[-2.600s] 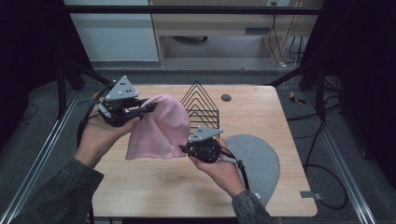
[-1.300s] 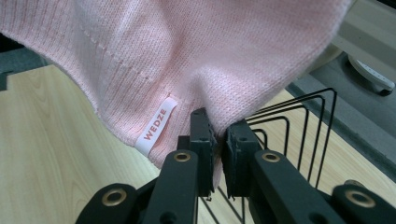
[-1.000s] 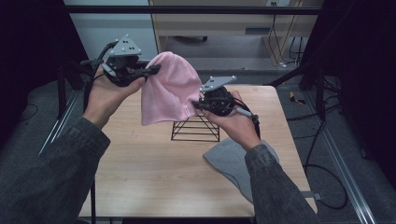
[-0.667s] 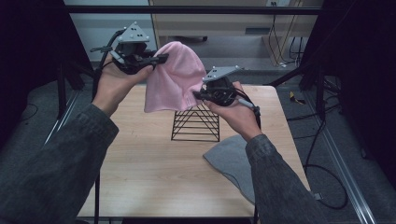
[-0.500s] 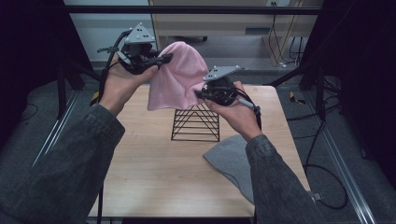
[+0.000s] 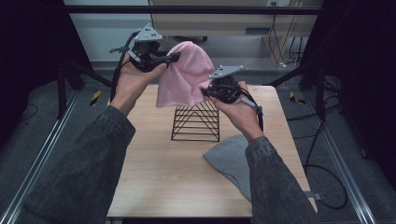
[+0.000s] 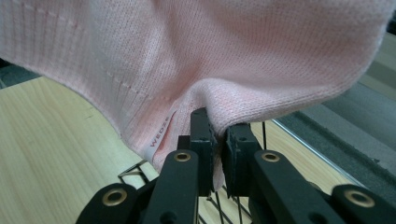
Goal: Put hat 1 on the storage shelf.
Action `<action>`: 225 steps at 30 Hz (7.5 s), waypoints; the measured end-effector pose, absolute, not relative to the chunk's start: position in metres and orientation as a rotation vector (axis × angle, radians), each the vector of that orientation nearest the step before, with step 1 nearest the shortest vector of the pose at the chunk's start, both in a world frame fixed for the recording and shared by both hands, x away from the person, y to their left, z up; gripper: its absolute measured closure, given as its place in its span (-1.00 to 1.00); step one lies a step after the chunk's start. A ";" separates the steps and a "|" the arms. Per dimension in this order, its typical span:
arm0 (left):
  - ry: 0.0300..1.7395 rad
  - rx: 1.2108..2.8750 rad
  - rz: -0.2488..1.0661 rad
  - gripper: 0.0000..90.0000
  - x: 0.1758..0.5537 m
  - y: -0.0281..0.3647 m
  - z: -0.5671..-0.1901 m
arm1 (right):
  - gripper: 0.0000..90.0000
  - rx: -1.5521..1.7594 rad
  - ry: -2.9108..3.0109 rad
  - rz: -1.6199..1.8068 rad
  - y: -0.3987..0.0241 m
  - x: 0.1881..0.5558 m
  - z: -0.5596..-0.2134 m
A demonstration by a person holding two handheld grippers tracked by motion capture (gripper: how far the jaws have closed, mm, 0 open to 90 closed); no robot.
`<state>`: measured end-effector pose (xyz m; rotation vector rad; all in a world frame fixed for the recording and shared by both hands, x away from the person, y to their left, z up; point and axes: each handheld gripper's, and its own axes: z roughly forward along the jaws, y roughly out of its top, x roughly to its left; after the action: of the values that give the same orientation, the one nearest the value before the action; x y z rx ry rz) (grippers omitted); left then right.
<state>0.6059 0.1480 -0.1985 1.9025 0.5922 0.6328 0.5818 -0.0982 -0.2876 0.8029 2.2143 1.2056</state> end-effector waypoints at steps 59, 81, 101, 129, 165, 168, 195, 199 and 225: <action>0.579 1.848 0.480 0.75 0.612 0.137 -0.281 | 0.85 0.858 2.205 1.022 -0.131 0.566 -0.369; 0.658 1.811 0.473 0.76 0.615 0.161 -0.303 | 0.86 0.782 2.228 0.974 -0.126 0.559 -0.373; 0.586 1.878 0.460 0.73 0.611 0.130 -0.307 | 0.85 0.866 2.265 0.879 -0.130 0.569 -0.401; 0.568 1.876 0.508 0.78 0.618 0.130 -0.295 | 0.85 0.848 2.197 0.947 -0.133 0.563 -0.387; 0.518 1.951 0.498 0.72 0.597 0.124 -0.333 | 0.88 0.903 2.314 0.796 -0.142 0.563 -0.438; 0.524 1.948 0.487 0.72 0.597 0.125 -0.339 | 0.87 0.921 2.318 0.802 -0.146 0.562 -0.443; 0.479 1.961 0.497 0.73 0.584 0.123 -0.329 | 0.16 0.771 2.165 1.059 -0.121 0.546 -0.343; 0.488 1.956 0.490 0.72 0.584 0.126 -0.332 | 0.83 0.769 2.184 1.034 -0.110 0.557 -0.326; 0.624 1.964 0.480 -0.08 0.576 0.167 -0.397 | 0.86 0.806 2.184 1.003 -0.098 0.568 -0.306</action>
<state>0.5758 0.1667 -0.3971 1.9642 0.6242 0.4799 0.5683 -0.0983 -0.3057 0.8065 2.1843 1.0027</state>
